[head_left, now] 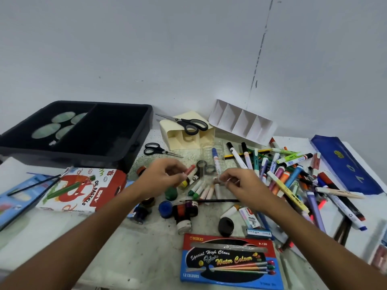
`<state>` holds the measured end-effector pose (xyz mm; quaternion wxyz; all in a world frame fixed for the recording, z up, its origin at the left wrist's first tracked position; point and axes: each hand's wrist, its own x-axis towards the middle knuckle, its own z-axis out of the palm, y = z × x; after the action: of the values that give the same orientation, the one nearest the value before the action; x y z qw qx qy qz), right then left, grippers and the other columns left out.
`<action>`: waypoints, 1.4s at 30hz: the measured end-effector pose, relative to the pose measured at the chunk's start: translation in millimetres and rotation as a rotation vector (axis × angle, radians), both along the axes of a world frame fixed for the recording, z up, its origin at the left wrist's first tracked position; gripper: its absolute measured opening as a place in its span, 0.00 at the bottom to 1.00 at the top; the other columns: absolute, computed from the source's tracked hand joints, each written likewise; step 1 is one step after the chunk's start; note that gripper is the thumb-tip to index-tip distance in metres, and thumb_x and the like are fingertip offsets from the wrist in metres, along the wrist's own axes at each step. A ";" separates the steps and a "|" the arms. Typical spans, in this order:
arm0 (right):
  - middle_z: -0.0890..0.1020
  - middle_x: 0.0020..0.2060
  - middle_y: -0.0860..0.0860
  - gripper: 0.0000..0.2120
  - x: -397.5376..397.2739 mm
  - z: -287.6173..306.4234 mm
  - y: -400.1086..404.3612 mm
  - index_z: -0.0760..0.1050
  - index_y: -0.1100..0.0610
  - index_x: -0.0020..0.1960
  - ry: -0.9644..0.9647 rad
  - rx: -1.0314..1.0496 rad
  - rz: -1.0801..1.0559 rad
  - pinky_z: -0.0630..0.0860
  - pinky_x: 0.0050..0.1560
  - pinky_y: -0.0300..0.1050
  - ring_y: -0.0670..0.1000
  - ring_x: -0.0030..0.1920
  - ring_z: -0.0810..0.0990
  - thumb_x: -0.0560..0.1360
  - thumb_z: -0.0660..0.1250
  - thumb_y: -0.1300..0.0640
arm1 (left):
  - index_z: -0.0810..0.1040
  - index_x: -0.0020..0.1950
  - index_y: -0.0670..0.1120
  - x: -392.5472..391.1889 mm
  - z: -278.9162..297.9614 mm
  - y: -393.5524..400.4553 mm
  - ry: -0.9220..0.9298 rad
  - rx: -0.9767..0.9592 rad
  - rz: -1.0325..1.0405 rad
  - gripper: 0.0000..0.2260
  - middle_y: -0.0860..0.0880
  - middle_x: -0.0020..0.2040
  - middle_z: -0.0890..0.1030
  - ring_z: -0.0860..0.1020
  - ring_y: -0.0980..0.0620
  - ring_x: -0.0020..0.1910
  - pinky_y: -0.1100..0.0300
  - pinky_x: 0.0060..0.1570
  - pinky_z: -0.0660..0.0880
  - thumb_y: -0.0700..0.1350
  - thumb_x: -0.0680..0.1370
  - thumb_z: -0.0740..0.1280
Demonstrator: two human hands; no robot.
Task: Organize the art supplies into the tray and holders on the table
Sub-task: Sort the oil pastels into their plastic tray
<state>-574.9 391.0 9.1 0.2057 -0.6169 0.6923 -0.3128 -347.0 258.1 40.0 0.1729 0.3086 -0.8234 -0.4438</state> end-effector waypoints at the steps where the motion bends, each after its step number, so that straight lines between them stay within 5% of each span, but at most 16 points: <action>1: 0.82 0.45 0.44 0.09 11.6 0.8 -7.6 0.81 0.54 0.51 0.022 -0.010 0.048 0.76 0.45 0.39 0.41 0.45 0.79 0.76 0.65 0.65 | 0.82 0.48 0.46 15.4 0.1 -2.9 -0.008 0.008 0.033 0.04 0.48 0.39 0.83 0.81 0.56 0.36 0.65 0.38 0.78 0.38 0.76 0.71; 5: 0.82 0.48 0.52 0.08 71.0 3.3 -39.8 0.81 0.59 0.52 0.113 -0.076 0.313 0.76 0.49 0.46 0.50 0.49 0.78 0.75 0.66 0.63 | 0.82 0.46 0.50 82.2 -7.2 -4.6 -0.080 -0.118 0.171 0.06 0.51 0.39 0.84 0.82 0.56 0.39 0.61 0.41 0.78 0.38 0.75 0.72; 8: 0.78 0.59 0.55 0.08 116.8 -2.6 -58.7 0.82 0.56 0.52 0.319 -0.127 0.433 0.70 0.59 0.54 0.57 0.62 0.71 0.74 0.68 0.58 | 0.81 0.46 0.49 123.6 -17.0 1.3 -0.139 -0.179 0.264 0.06 0.52 0.42 0.83 0.81 0.52 0.42 0.54 0.43 0.77 0.38 0.75 0.73; 11: 0.58 0.77 0.56 0.11 149.7 -11.2 -74.8 0.80 0.52 0.55 0.568 0.002 0.468 0.56 0.70 0.60 0.60 0.77 0.49 0.75 0.66 0.54 | 0.81 0.47 0.47 146.1 -26.6 3.7 -0.177 -0.250 0.261 0.05 0.49 0.44 0.80 0.78 0.50 0.44 0.50 0.44 0.76 0.39 0.75 0.73; 15: 0.42 0.79 0.55 0.14 164.0 -21.1 -88.3 0.78 0.48 0.60 0.689 0.092 0.444 0.46 0.73 0.63 0.62 0.77 0.36 0.75 0.64 0.54 | 0.78 0.48 0.51 152.3 -36.2 3.7 -0.197 -0.133 0.156 0.06 0.46 0.53 0.81 0.77 0.47 0.58 0.48 0.54 0.76 0.40 0.77 0.70; 20: 0.42 0.79 0.54 0.15 156.6 -22.2 -95.7 0.78 0.46 0.61 0.677 0.123 0.426 0.44 0.73 0.64 0.63 0.76 0.35 0.74 0.66 0.49 | 0.71 0.48 0.57 158.7 -49.3 -5.6 -0.319 -0.080 0.107 0.10 0.48 0.62 0.78 0.72 0.49 0.67 0.50 0.69 0.66 0.42 0.80 0.66; 26: 0.44 0.79 0.52 0.10 161.6 -25.8 -98.2 0.82 0.49 0.51 0.666 0.123 0.450 0.38 0.73 0.66 0.61 0.76 0.33 0.73 0.69 0.45 | 0.72 0.46 0.53 163.6 -46.9 -12.5 -0.270 0.001 0.144 0.09 0.42 0.61 0.78 0.73 0.44 0.65 0.43 0.61 0.73 0.38 0.79 0.66; 31: 0.48 0.79 0.52 0.09 158.4 -29.3 -97.8 0.83 0.50 0.48 0.662 0.095 0.384 0.39 0.74 0.63 0.60 0.77 0.36 0.75 0.66 0.48 | 0.74 0.47 0.51 163.0 -47.9 -14.6 -0.245 0.008 0.168 0.07 0.44 0.59 0.80 0.75 0.46 0.64 0.46 0.61 0.74 0.38 0.79 0.66; 35: 0.58 0.77 0.52 0.06 143.6 -23.8 -95.7 0.82 0.53 0.46 0.453 0.016 0.316 0.46 0.75 0.52 0.57 0.78 0.43 0.72 0.68 0.54 | 0.75 0.47 0.50 158.1 -42.8 -18.1 -0.188 0.044 0.249 0.06 0.49 0.54 0.81 0.78 0.52 0.60 0.54 0.55 0.78 0.39 0.79 0.66; 38: 0.69 0.69 0.52 0.03 131.3 -9.5 -94.3 0.81 0.54 0.42 0.107 0.022 0.247 0.52 0.71 0.41 0.53 0.74 0.59 0.70 0.74 0.59 | 0.76 0.47 0.49 147.6 -32.5 -21.1 -0.121 0.050 0.318 0.05 0.50 0.48 0.82 0.80 0.54 0.49 0.61 0.45 0.78 0.39 0.79 0.67; 42: 0.80 0.56 0.49 0.05 107.8 6.8 -85.5 0.82 0.55 0.40 -0.312 0.050 0.154 0.71 0.61 0.49 0.47 0.60 0.77 0.67 0.77 0.62 | 0.79 0.46 0.46 123.2 -17.2 -22.1 0.029 0.084 0.393 0.02 0.50 0.36 0.82 0.79 0.60 0.33 0.67 0.34 0.76 0.40 0.78 0.68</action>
<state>-467.0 305.6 16.0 0.3491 -0.6066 0.6103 -0.3709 -223.8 235.9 22.7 0.2549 0.4637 -0.7257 -0.4397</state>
